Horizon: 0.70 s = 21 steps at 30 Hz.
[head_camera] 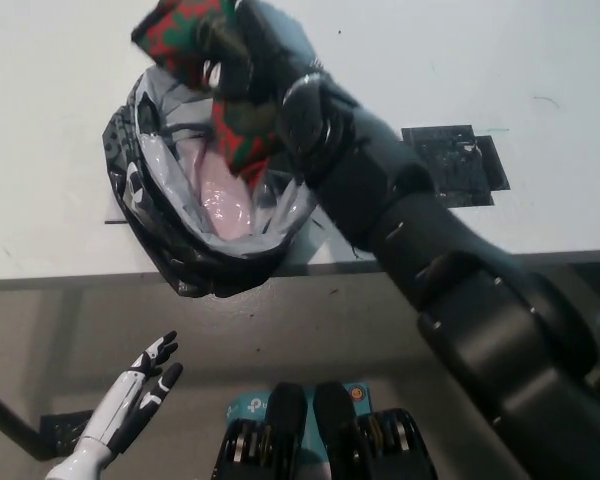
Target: The robot uses its right hand to pick up a bag of coffee beans and puts it in the black plastic bag, then the robot grabs the top of the bag and lifts it.
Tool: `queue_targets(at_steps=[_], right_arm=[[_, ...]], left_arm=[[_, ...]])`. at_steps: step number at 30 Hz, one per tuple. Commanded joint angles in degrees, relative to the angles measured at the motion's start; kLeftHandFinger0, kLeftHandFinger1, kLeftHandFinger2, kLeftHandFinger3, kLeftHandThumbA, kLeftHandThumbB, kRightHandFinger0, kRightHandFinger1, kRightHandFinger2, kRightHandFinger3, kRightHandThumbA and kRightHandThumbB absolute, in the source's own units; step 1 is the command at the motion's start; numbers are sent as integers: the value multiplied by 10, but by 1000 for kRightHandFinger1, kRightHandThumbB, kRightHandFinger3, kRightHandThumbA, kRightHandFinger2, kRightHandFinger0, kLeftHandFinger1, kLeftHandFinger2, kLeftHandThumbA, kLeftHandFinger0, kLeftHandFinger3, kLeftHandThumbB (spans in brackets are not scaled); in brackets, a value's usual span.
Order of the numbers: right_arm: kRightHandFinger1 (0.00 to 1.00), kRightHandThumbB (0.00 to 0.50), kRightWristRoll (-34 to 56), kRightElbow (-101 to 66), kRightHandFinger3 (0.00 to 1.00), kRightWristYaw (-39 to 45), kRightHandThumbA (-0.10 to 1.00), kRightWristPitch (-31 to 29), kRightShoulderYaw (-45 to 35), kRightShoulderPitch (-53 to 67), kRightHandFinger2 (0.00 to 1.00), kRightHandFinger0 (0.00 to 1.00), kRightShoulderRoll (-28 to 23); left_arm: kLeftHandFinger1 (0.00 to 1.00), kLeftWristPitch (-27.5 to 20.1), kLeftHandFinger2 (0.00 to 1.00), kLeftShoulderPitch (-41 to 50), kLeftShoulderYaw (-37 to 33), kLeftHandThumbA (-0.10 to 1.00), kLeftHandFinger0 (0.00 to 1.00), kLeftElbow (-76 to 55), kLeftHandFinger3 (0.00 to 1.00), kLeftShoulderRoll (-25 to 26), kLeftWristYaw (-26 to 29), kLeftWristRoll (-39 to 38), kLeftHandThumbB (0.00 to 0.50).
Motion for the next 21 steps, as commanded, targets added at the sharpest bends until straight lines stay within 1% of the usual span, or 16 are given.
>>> queue_targets(at_steps=[1, 2, 3, 4, 6, 7, 8, 10, 11, 13, 16, 18, 19, 21], right_arm=[[262, 230, 12, -8, 676, -32, -100, -26, -5, -37, 641, 0, 19], [229, 230, 14, -8, 624, -32, -100, -24, -8, -37, 594, 0, 21], [214, 244, 16, -7, 586, -33, -100, -24, -9, -37, 570, 0, 22], [214, 266, 17, -8, 587, -35, -100, -22, -10, -38, 569, 0, 26], [207, 261, 18, -8, 588, -35, -100, -24, -11, -38, 562, 0, 28], [191, 247, 19, -7, 610, -34, -100, -28, -12, -37, 560, 0, 29], [186, 226, 18, -7, 636, -35, -100, -31, -11, -37, 574, 0, 30], [201, 204, 16, -4, 666, -38, -100, -40, -9, -34, 619, 0, 30], [201, 204, 16, -4, 666, -39, -100, -41, -9, -34, 619, 0, 30], [244, 202, 24, 0, 726, -38, -100, -44, -15, -31, 674, 0, 32], [258, 205, 28, 5, 736, -36, -100, -46, -18, -31, 686, 0, 31], [240, 200, 31, 9, 733, -37, -100, -44, -20, -33, 673, 0, 31], [248, 203, 29, 10, 747, -37, -100, -44, -19, -33, 684, 0, 29], [248, 196, 29, 13, 746, -38, -100, -42, -19, -34, 685, 0, 29]], left_arm=[[1000, -1, 1000, -4, 0, 1000, 1000, -23, 1000, 11, -8, 5, 251], [1000, 0, 1000, -5, 0, 1000, 1000, -23, 1000, 11, -8, 5, 251], [1000, 0, 1000, -7, 0, 1000, 1000, -23, 1000, 11, -9, 5, 252], [1000, 2, 1000, -9, -1, 1000, 1000, -24, 1000, 12, -8, 8, 263], [1000, 1, 1000, -10, -1, 1000, 1000, -24, 1000, 12, -8, 9, 266], [1000, 0, 1000, -10, 0, 1000, 1000, -25, 1000, 11, -7, 9, 266], [1000, -3, 1000, -11, 0, 1000, 1000, -24, 1000, 12, -7, 9, 255], [1000, -7, 1000, -14, -2, 1000, 1000, -22, 1000, 13, -8, 10, 262], [1000, -7, 1000, -14, -2, 1000, 1000, -22, 1000, 13, -8, 11, 262], [1000, -4, 1000, -13, -1, 1000, 1000, -22, 1000, 13, -7, 11, 273], [1000, -1, 1000, -13, -1, 1000, 1000, -23, 1000, 14, -11, 10, 273], [1000, -6, 1000, -14, 1, 1000, 1000, -23, 1000, 14, -10, 8, 264], [1000, -13, 1000, -14, 2, 1000, 1000, -19, 1000, 13, -8, 6, 257], [1000, -13, 1000, -14, 2, 1000, 1000, -18, 1000, 13, -8, 5, 260]])
